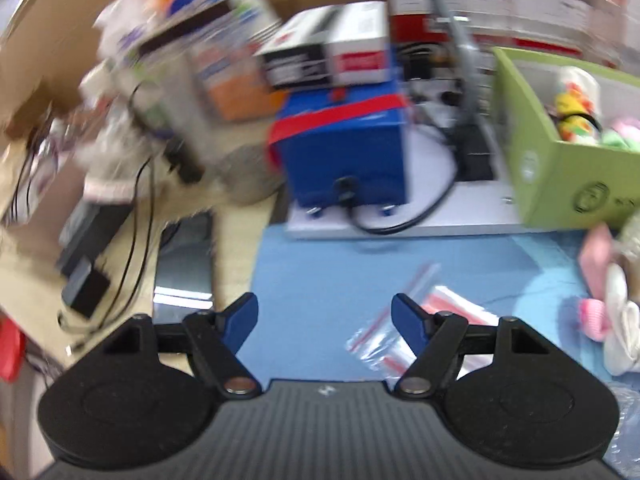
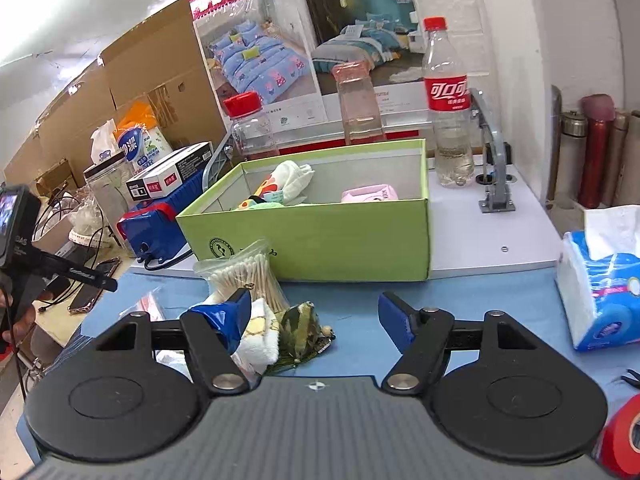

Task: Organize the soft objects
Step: 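Withdraw both tools from the box toward the remaining table items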

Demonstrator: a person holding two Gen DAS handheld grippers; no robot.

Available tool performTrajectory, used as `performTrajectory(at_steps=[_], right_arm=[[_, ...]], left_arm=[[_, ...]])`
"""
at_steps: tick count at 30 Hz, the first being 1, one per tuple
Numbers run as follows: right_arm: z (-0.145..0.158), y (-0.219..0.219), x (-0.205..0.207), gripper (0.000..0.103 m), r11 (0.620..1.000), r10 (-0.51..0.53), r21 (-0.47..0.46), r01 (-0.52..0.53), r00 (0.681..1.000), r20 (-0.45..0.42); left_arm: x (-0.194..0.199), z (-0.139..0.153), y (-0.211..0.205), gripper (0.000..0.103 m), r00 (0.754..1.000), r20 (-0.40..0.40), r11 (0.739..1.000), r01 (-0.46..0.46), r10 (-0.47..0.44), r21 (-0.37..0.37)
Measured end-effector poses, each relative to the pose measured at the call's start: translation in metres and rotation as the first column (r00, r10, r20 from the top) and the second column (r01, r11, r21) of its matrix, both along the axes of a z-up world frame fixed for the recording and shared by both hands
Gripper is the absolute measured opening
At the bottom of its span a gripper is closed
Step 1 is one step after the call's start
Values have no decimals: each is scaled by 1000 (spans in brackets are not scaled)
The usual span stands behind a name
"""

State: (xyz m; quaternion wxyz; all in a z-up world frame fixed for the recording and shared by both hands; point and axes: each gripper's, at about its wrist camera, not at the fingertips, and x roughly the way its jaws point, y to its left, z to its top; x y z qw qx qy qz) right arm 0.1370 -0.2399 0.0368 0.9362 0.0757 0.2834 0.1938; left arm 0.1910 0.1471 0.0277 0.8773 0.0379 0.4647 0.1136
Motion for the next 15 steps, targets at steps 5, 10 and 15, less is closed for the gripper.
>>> performTrajectory(at_steps=[5, 10, 15], right_arm=[[4, 39, 38, 56, 988, 137, -57, -142, 987, -79], [-4, 78, 78, 56, 936, 294, -117, -332, 919, -262], [-17, 95, 105, 57, 901, 280, -210, -379, 879, -385]], left_arm=[[-15, 7, 26, 74, 999, 28, 976, -18, 24, -215], [-25, 10, 7, 74, 997, 55, 956, 74, -60, -284], [-24, 6, 3, 74, 994, 63, 953, 106, -91, -285]])
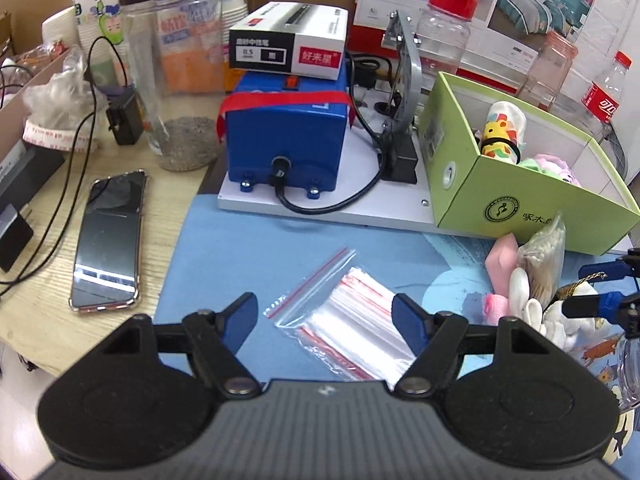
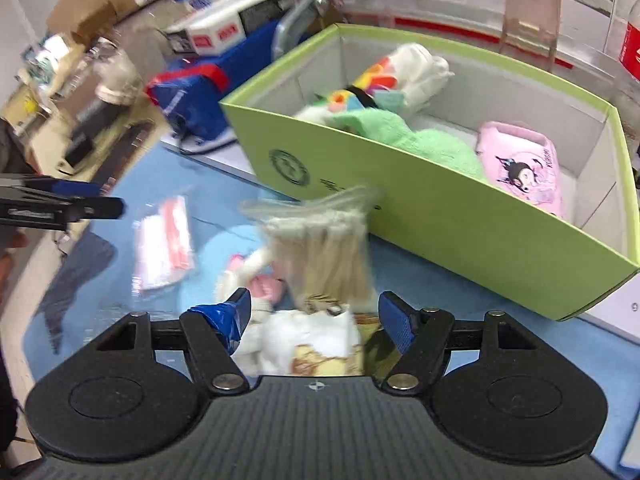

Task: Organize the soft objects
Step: 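Withdraw both tools from the box toward the remaining table items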

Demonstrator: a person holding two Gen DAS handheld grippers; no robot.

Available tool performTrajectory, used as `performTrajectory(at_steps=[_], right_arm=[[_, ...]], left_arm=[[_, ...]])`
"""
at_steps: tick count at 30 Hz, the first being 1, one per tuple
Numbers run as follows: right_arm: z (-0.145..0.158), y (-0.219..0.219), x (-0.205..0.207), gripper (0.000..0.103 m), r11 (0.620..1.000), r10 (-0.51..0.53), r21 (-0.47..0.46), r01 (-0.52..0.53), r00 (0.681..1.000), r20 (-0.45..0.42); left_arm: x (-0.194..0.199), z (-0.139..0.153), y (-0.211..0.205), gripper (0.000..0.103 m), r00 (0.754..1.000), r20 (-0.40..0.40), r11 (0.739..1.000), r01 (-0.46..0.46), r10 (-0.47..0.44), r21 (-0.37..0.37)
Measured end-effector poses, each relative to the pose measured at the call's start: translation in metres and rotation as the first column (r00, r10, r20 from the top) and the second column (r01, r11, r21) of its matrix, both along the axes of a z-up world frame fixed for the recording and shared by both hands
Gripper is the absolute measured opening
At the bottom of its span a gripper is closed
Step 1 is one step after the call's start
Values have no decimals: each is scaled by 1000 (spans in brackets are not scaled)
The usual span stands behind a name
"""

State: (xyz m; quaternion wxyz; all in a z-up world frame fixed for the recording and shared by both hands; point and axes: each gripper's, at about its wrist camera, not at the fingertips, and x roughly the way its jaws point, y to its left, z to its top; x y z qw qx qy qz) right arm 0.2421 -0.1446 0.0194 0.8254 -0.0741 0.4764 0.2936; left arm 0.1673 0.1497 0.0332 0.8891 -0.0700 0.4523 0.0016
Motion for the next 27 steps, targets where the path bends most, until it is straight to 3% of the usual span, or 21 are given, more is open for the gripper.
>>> performTrajectory(at_steps=[5, 9, 15, 17, 22, 24, 27], right_arm=[[-11, -21, 8, 57, 995, -86, -52, 86, 996, 1], [-21, -44, 5, 57, 960, -125, -244, 139, 990, 71], [-27, -98, -7, 58, 919, -234, -296, 261, 964, 124], [-23, -112, -14, 58, 912, -283, -259, 317, 946, 158], [-4, -117, -25, 58, 933, -359, 45, 356, 920, 159], [-9, -104, -16, 58, 934, -358, 60, 353, 920, 162], [-30, -94, 5, 58, 919, -389, -8, 394, 909, 147]], left_arm=[[5, -10, 9, 75, 1000, -18, 1000, -11, 11, -6], [8, -18, 12, 75, 999, -38, 1000, -22, 21, -13], [10, -23, 7, 75, 999, -45, 1000, -11, 10, -15], [11, -23, 4, 75, 999, -46, 1000, -5, 5, -11], [12, -20, -5, 75, 999, -44, 1000, 2, -3, -12], [11, -18, -9, 75, 999, -42, 1000, 9, -9, -9], [7, -15, -13, 75, 999, -37, 1000, 20, -19, 6]])
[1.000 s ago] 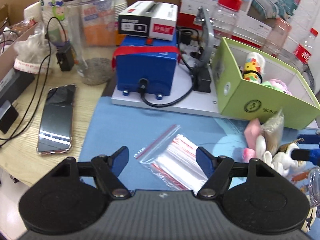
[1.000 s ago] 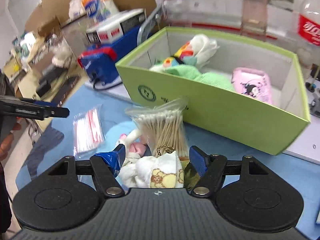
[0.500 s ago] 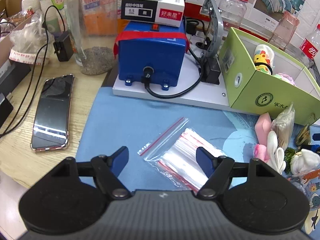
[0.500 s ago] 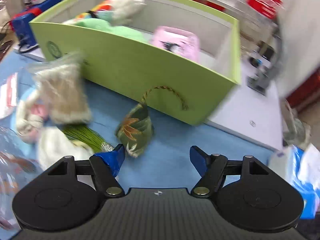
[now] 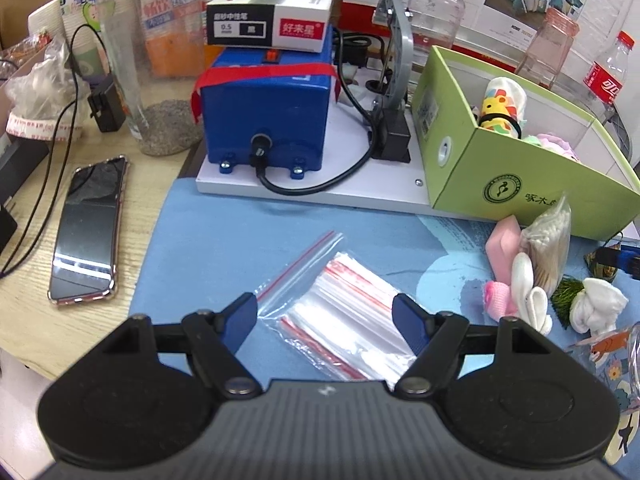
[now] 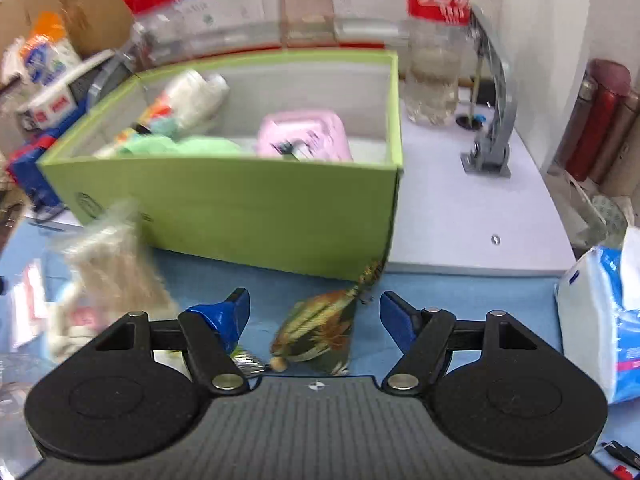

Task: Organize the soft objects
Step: 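Withdraw both tools from the box toward the remaining table items, then grasp the zip bag of plastic bags with left tool while right tool grasps the green-gold ornament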

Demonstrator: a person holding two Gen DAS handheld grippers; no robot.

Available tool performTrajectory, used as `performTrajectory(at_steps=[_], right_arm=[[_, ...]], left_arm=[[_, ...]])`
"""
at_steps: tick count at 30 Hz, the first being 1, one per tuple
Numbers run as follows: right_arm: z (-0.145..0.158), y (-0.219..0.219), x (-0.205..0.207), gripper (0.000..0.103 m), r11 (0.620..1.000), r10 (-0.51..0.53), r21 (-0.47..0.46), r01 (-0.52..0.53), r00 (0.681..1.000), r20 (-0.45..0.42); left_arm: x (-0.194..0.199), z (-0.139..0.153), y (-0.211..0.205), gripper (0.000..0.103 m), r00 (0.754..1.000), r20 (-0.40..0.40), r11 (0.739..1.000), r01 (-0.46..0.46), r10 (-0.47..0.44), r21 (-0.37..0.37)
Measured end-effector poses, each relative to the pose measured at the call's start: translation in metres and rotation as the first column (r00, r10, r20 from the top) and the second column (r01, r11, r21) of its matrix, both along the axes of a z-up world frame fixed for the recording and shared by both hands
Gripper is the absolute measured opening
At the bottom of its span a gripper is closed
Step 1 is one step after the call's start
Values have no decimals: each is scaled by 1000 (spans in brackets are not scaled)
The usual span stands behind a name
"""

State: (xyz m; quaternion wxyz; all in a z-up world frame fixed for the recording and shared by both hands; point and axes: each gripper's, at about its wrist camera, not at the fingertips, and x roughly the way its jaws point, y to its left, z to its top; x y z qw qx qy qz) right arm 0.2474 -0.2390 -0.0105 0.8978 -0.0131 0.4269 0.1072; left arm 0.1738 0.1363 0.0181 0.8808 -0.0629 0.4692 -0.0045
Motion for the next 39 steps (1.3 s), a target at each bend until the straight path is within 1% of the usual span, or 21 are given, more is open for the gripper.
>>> performTrajectory(at_steps=[2, 3, 5, 7, 8, 9, 12, 14, 16, 19, 22, 24, 25, 26, 29, 31, 33, 35, 37, 38, 39], right_arm=[[-10, -2, 3, 59, 999, -13, -37, 13, 1000, -20], [-11, -8, -3, 59, 1000, -6, -24, 6, 1000, -1], [-10, -23, -11, 59, 998, -49, -36, 48, 999, -7], [-10, -35, -23, 59, 993, -99, -63, 99, 995, 9], [-9, -40, -30, 59, 990, -126, -60, 127, 992, 26], [-7, -45, -38, 59, 989, -140, -36, 142, 989, 46], [-2, -54, -64, 59, 985, -151, 102, 142, 984, 93], [-1, -56, -79, 59, 976, -174, 155, 153, 976, 131], [-1, -59, -92, 59, 967, -202, 189, 171, 966, 159], [-4, -61, -109, 59, 948, -238, 255, 188, 954, 183], [-8, -63, -125, 59, 919, -273, 341, 197, 943, 190], [-11, -67, -136, 59, 898, -293, 390, 204, 938, 185], [-12, -69, -141, 59, 890, -305, 404, 211, 935, 183], [-12, -70, -145, 59, 884, -317, 412, 220, 931, 183], [-12, -75, -149, 60, 878, -340, 411, 247, 925, 171], [-12, -78, -151, 60, 875, -353, 409, 258, 919, 174], [-12, -80, -154, 60, 873, -360, 410, 263, 915, 179], [-11, -81, -153, 60, 872, -361, 414, 261, 914, 184], [-11, -79, -149, 60, 880, -346, 404, 248, 919, 190], [-10, -77, -146, 60, 890, -333, 388, 241, 923, 192], [-10, -75, -143, 60, 899, -318, 371, 231, 928, 195]], left_arm=[[-4, 2, 1, 75, 1000, 5, 1000, 2, -2, 6], [-7, 2, 3, 75, 1000, 8, 1000, 3, -3, 7], [-9, 1, 9, 76, 1000, 8, 1000, -12, 12, 1], [-9, -2, 14, 76, 999, -2, 999, -37, 37, -29], [-8, -4, 15, 76, 999, -9, 998, -43, 43, -53], [-6, -6, 15, 76, 999, -18, 996, -47, 46, -79], [-5, -16, 14, 76, 996, -70, 986, -68, 58, -154], [-10, -23, 14, 76, 993, -93, 977, -95, 78, -191], [-17, -29, 12, 76, 989, -117, 970, -111, 87, -214], [-28, -28, 8, 77, 989, -114, 968, -120, 97, -220], [-22, -26, 4, 79, 989, -114, 965, -120, 95, -233], [-11, -30, 2, 80, 987, -127, 966, -122, 95, -228], [-6, -30, 0, 83, 988, -122, 967, -119, 94, -223], [0, -30, -2, 84, 989, -115, 969, -119, 95, -215], [23, -29, -3, 91, 991, -101, 974, -109, 90, -198], [41, -31, -6, 92, 991, -108, 979, -100, 82, -176], [54, -30, -14, 92, 990, -112, 987, -98, 84, -126], [56, -32, -25, 92, 991, -113, 994, -83, 75, -68], [49, -36, -38, 92, 993, -102, 998, -50, 53, 30], [45, -39, -43, 93, 994, -98, 996, -34, 41, 78], [39, -40, -46, 93, 996, -85, 994, -27, 36, 102]])
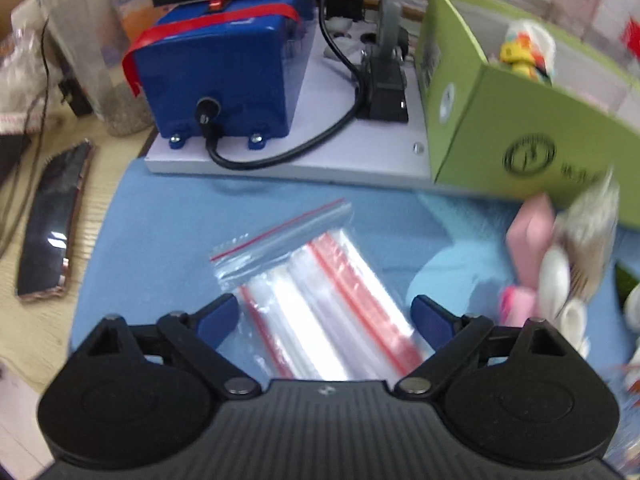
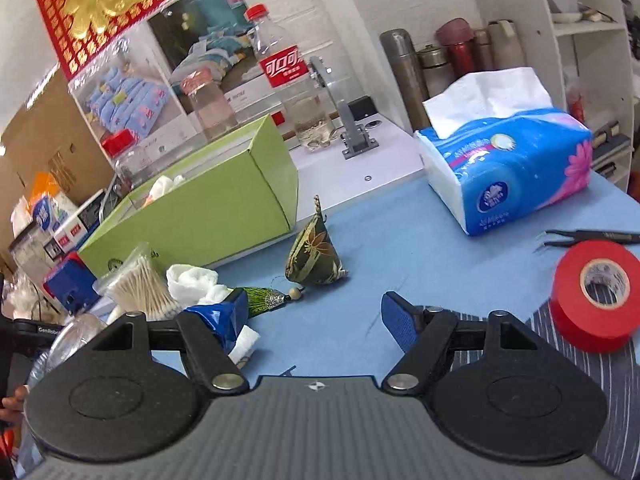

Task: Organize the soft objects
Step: 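Grasp the zip bag of plastic bags with left tool while right tool grasps the green-gold ornament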

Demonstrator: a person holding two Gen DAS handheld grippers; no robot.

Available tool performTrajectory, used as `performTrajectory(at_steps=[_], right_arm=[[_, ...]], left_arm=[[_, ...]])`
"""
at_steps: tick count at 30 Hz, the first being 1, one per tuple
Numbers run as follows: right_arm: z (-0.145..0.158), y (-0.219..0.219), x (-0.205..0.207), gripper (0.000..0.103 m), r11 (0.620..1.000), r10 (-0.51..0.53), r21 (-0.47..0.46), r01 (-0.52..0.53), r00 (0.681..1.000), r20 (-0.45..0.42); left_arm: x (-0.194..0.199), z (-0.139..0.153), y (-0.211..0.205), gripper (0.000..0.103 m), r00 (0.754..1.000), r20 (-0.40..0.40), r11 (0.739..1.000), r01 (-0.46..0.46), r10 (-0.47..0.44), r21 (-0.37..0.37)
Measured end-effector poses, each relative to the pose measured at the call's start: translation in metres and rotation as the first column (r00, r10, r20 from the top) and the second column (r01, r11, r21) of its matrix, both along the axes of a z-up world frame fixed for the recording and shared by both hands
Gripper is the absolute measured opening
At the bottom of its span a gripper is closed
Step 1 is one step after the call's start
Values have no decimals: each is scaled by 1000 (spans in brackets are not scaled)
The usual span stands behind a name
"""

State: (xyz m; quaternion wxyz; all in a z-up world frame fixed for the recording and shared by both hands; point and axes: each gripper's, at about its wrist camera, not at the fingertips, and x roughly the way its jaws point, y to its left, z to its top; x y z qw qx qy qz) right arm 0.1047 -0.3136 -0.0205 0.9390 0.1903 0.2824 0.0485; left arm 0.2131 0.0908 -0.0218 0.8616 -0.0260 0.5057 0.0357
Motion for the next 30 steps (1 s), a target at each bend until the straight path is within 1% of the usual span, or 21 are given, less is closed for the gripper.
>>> performTrajectory(at_steps=[3, 8, 12, 14, 16, 19, 20, 22, 23, 25, 27, 30], right_arm=[[1, 5, 11, 60, 999, 35, -29, -35, 999, -10], [1, 18, 24, 60, 984, 103, -142, -108, 994, -37], [4, 26, 43, 60, 965, 97, -243, -103, 995, -35], [5, 29, 60, 60, 959, 86, -267, -92, 996, -35], [1, 33, 78, 60, 952, 90, -290, -104, 994, -61], [-15, 39, 95, 60, 934, 82, -338, -119, 989, -123], [-18, 38, 93, 62, 936, 86, -332, -113, 992, -95], [-21, 32, 88, 62, 940, 78, -327, -96, 995, -66], [-23, 31, 85, 62, 938, 67, -338, -82, 996, -55], [-25, 34, 82, 63, 921, 66, -383, -76, 997, -38], [-25, 30, 83, 64, 928, 64, -365, -74, 997, -40], [-25, 32, 86, 67, 925, 49, -374, -61, 998, -42]], left_arm=[[-11, 0, 4, 93, 1000, 7, 1000, -10, 10, -9], [-32, -3, 14, 93, 999, 40, 999, -32, 32, -5], [-38, -3, 18, 94, 999, 47, 1000, -26, 27, -5], [-37, -3, 17, 94, 999, 47, 1000, -26, 26, -4], [-37, -3, 17, 94, 998, 51, 1000, -22, 22, -5], [-38, -4, 17, 94, 998, 66, 1000, -17, 17, -4], [-39, -4, 17, 94, 997, 72, 1000, -16, 16, -3], [-41, -5, 17, 94, 996, 83, 1000, -11, 11, -3], [-42, -5, 17, 94, 996, 87, 1000, -8, 8, -3], [-43, -5, 17, 94, 996, 86, 1000, -5, 6, -3], [-43, -5, 17, 94, 996, 86, 1000, 1, -1, -3], [-43, -5, 18, 94, 996, 89, 1000, 4, -3, -6]])
